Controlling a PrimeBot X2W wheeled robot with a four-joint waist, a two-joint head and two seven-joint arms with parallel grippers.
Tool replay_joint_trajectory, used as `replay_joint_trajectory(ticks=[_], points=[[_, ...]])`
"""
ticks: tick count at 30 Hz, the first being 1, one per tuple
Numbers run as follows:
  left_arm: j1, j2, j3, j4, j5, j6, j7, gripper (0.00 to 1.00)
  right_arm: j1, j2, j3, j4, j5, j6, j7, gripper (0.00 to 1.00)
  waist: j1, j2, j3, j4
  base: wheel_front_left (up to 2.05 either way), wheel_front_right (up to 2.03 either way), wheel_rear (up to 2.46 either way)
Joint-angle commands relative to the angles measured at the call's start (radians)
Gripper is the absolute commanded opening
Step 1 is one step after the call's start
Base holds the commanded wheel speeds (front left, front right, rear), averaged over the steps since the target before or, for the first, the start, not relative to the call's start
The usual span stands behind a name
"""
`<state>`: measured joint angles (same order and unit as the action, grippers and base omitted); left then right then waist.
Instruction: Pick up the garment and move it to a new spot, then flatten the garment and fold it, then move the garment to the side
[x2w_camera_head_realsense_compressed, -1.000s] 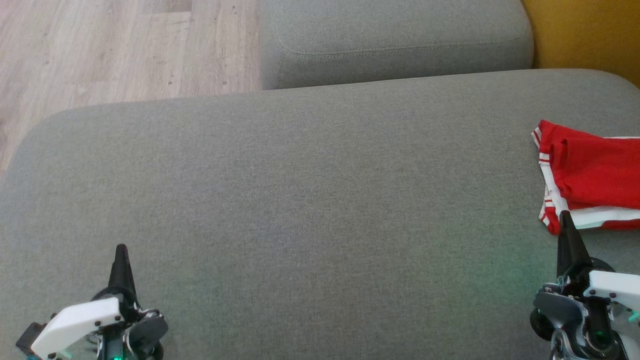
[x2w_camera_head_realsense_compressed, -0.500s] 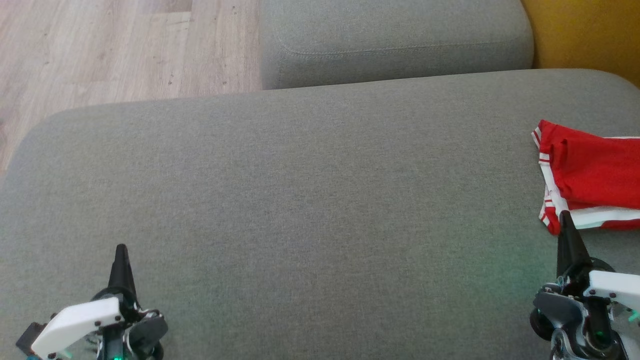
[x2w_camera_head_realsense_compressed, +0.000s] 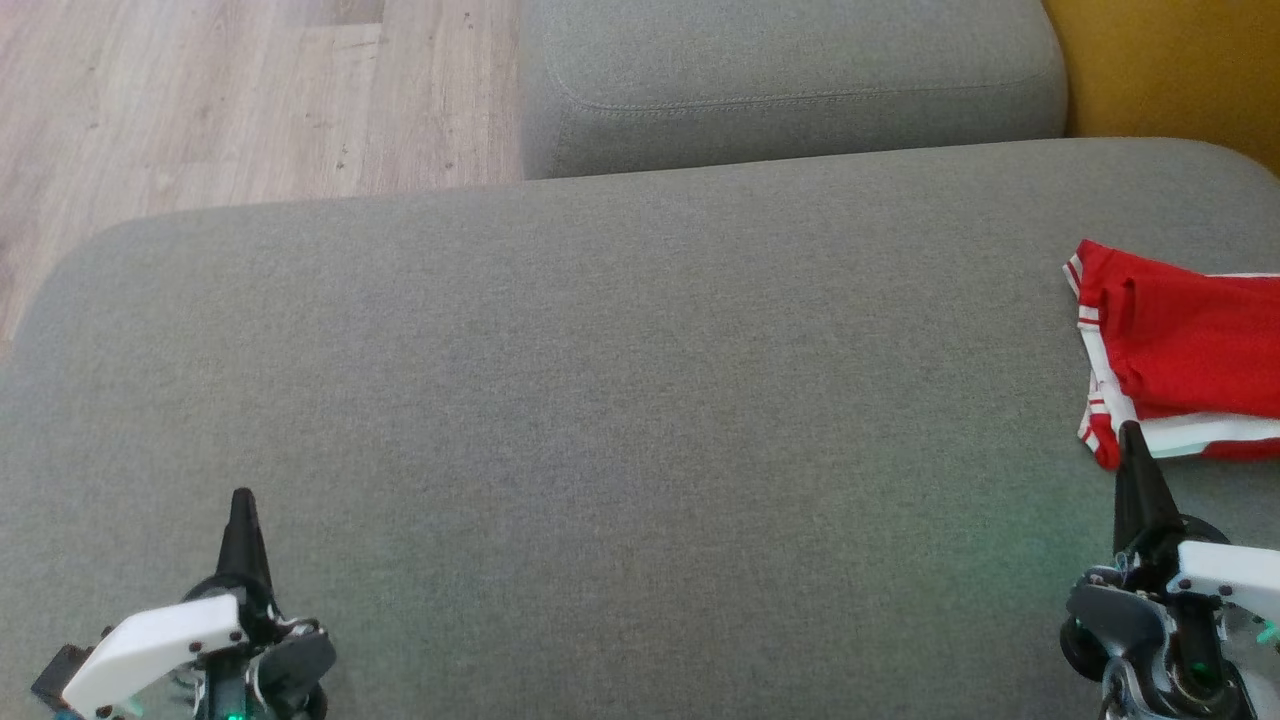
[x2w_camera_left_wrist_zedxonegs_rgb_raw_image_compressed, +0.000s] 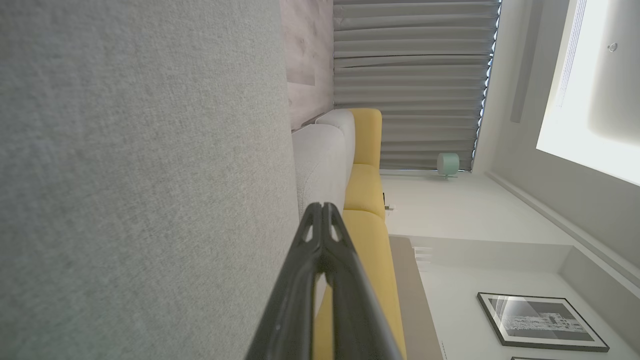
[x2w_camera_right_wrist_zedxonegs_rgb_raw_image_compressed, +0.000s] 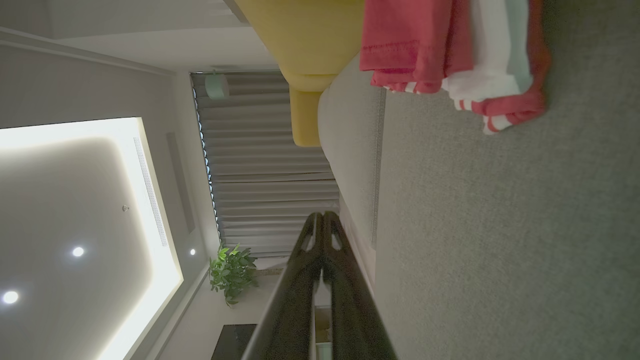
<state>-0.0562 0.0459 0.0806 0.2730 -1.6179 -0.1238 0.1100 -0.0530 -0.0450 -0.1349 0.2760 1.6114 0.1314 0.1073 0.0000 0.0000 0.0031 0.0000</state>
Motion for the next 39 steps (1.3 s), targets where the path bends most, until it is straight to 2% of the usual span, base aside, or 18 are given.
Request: replay_joint_trajectory(ticks=[1, 39], points=[[-0.052, 0.004, 0.033, -0.028, 0.009, -0.007, 0.003, 0.0, -0.055, -0.005, 0.021, -0.031, -0.002, -0.001, 0.006, 0.0, 0.0, 0.0, 0.0, 0.0, 0.0, 0.0, 0.0], [-0.052, 0.004, 0.033, -0.028, 0.009, -0.007, 0.003, 0.0, -0.055, -0.005, 0.021, -0.031, -0.002, -0.001, 0.006, 0.0, 0.0, 0.0, 0.0, 0.0, 0.0, 0.0, 0.0]])
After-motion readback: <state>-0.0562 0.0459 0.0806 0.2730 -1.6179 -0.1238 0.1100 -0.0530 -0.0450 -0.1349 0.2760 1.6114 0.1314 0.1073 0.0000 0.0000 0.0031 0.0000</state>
